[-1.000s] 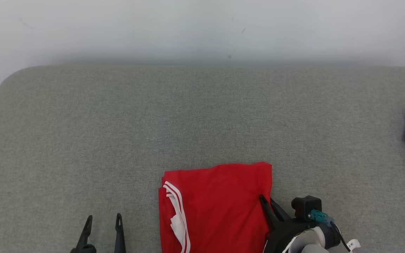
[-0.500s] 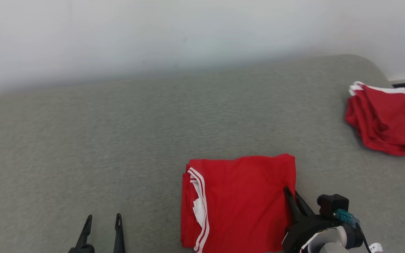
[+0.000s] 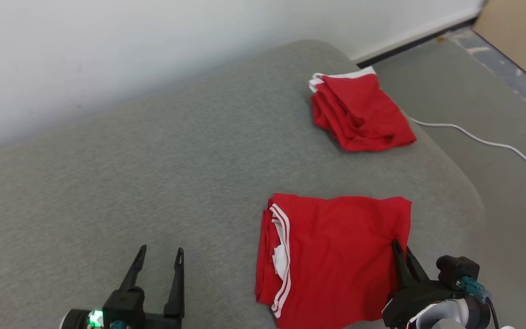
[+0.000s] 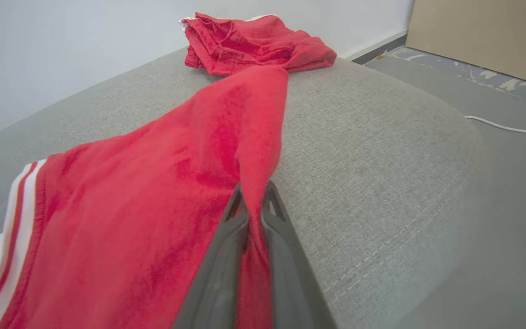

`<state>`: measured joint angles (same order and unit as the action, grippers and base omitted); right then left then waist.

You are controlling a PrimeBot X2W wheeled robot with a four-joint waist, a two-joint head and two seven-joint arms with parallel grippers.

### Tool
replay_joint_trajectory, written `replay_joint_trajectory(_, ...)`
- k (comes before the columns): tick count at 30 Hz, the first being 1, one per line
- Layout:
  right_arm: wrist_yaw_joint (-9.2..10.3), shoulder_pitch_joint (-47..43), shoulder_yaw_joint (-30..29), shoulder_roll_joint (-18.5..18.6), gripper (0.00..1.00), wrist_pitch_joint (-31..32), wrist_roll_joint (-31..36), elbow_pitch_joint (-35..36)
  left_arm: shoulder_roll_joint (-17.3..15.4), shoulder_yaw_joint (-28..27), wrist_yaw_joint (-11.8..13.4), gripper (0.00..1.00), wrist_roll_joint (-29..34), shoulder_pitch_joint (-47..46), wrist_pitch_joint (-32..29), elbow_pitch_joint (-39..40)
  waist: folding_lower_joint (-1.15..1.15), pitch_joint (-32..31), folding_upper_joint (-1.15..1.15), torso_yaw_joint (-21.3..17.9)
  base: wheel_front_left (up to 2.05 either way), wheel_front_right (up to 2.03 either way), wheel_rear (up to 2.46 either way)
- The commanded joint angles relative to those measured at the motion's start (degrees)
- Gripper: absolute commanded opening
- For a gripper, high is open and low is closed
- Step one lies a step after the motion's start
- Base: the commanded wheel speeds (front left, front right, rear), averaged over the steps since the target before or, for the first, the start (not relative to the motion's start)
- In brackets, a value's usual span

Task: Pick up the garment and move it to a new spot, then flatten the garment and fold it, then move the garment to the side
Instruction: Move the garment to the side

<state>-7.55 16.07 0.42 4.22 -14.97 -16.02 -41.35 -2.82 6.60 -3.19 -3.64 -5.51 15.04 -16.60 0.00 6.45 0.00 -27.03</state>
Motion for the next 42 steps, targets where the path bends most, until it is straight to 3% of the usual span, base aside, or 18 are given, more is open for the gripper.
replay_joint_trajectory(1,0.17,-0.5,-0.9,-0.7,0.0,-0.2,1.0,1.8,-0.2,0.5,-0.7,1.0,0.6,-1.9,0.2,-0.9,0.0,3.0,0.0,-3.2,0.0,0.0,0.0)
replay_joint_trajectory(13,0.16,7.3,6.0,-0.8,0.0,-0.2,4.1,2.8,-0.1,-1.5,0.3,1.0,1.8,0.2,0.2,1.5,0.0,4.5,0.0,-2.2,0.0,0.0,0.0)
replay_joint_trajectory(23,0.17,23.2,6.2,4.1,0.0,-0.2,7.5,0.5,-0.4,-0.5,0.2,1.0,3.5,-2.6,0.2,2.9,0.0,8.9,0.0,5.4,0.0,0.0,0.0)
replay_joint_trajectory(34,0.17,36.4,-2.6,14.7,0.0,-0.2,15.7,-10.3,-0.8,2.7,0.6,1.0,4.8,-5.6,0.2,6.1,0.0,12.7,0.0,13.7,0.0,0.0,0.0)
replay_joint_trajectory(42,0.17,40.3,-15.3,22.5,0.0,-0.2,25.0,-17.2,-1.6,5.1,1.0,1.0,5.0,-7.4,0.2,8.4,0.0,14.0,0.0,17.9,0.0,0.0,0.0)
